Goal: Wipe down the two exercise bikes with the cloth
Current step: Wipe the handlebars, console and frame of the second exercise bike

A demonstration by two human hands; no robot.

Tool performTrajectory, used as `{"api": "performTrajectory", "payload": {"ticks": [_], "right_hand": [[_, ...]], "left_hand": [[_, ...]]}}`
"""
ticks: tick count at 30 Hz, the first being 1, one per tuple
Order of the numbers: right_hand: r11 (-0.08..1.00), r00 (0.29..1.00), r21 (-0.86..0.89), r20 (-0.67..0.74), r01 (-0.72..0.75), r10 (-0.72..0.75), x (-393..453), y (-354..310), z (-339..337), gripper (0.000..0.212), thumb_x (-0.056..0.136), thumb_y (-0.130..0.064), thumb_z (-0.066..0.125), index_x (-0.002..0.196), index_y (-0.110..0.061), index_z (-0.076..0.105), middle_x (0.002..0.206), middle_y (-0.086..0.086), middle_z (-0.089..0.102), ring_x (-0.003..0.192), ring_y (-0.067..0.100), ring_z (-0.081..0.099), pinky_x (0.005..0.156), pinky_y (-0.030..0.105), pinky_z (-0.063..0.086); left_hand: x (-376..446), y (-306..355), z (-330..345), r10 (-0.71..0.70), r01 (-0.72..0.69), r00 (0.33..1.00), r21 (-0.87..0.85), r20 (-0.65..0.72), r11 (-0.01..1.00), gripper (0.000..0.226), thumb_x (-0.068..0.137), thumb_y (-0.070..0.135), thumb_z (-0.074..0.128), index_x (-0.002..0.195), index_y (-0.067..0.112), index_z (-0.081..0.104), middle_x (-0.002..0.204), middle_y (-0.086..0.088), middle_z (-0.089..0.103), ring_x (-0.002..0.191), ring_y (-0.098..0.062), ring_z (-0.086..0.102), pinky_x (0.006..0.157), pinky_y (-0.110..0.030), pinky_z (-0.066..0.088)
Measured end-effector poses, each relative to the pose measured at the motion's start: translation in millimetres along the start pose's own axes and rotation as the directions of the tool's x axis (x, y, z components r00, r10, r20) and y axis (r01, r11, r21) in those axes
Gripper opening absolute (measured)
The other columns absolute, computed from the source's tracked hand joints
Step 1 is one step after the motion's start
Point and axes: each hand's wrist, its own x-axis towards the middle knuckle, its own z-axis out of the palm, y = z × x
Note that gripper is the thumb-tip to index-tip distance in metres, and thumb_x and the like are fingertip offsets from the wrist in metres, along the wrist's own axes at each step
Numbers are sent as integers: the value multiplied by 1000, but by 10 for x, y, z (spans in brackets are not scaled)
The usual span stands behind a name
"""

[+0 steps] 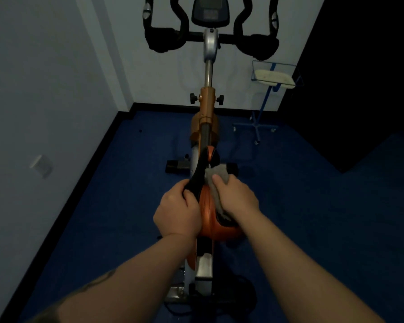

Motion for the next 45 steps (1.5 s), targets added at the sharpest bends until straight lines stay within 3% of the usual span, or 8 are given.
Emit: {"api": "performTrajectory", "payload": {"ticks": [6,13,19,25,31,38,42,45], "right_hand": [[967,926,-87,-276,241,-256,-654,275,247,67,89,-66,15,146,-31,23,141,-4,36,120,15,44,88,32,46],[999,999,-40,18,33,-33,52,-48,4,54,100,-55,25,132,-16,44,124,10,57,106,28,56,76,35,40],[971,932,-96,-274,217,-236,-574,248,219,67,89,-63,18,146,-29,24,137,0,42,113,18,48,77,30,40],[995,997,-78,-24,66,-68,9,-51,44,54,100,-54,27,138,-17,38,128,11,54,109,30,55,80,37,41],[950,933,-224,-238,216,-268,-614,159,224,70,91,-58,19,150,-21,23,144,5,39,123,22,45,99,40,43],[995,999,-85,-7,44,-44,13,-146,37,58,100,-52,26,143,-12,32,134,13,50,112,30,54,82,38,41],[942,947,-274,-195,196,-254,-536,114,202,71,94,-58,20,151,-17,19,147,8,37,129,24,42,104,40,38],[933,935,-258,-181,252,-303,-572,196,205,74,91,-60,20,152,-17,20,150,8,34,133,24,38,107,40,37]], "left_hand": [[-9,-15,16,-3,3,1000,-32,1,999,33,95,24,44,120,35,63,105,2,68,80,-8,46,65,-28,31],[11,-22,9,6,-6,1000,-1,14,1000,35,95,26,42,123,35,61,105,2,67,86,-14,56,68,-28,35],[15,-28,33,23,-23,1000,-27,-10,999,34,94,24,44,120,35,63,103,3,68,80,-8,49,65,-28,33],[6,0,14,11,-11,1000,-2,-2,1000,34,95,26,42,122,35,61,103,2,67,85,-14,56,68,-29,36],[6,-19,28,23,-23,1000,-14,-9,1000,35,94,26,42,121,35,62,100,3,68,84,-15,59,66,-29,37],[0,0,24,12,-12,1000,2,-13,1000,34,96,25,43,123,35,61,104,2,67,90,-17,59,68,-29,36],[-8,-8,17,16,-17,1000,-11,-4,1000,34,95,24,43,123,34,61,104,3,68,86,-12,56,68,-28,35],[-5,-13,19,18,-18,1000,-6,-8,1000,34,95,24,43,122,34,62,102,3,68,80,-8,49,66,-27,34]]}}
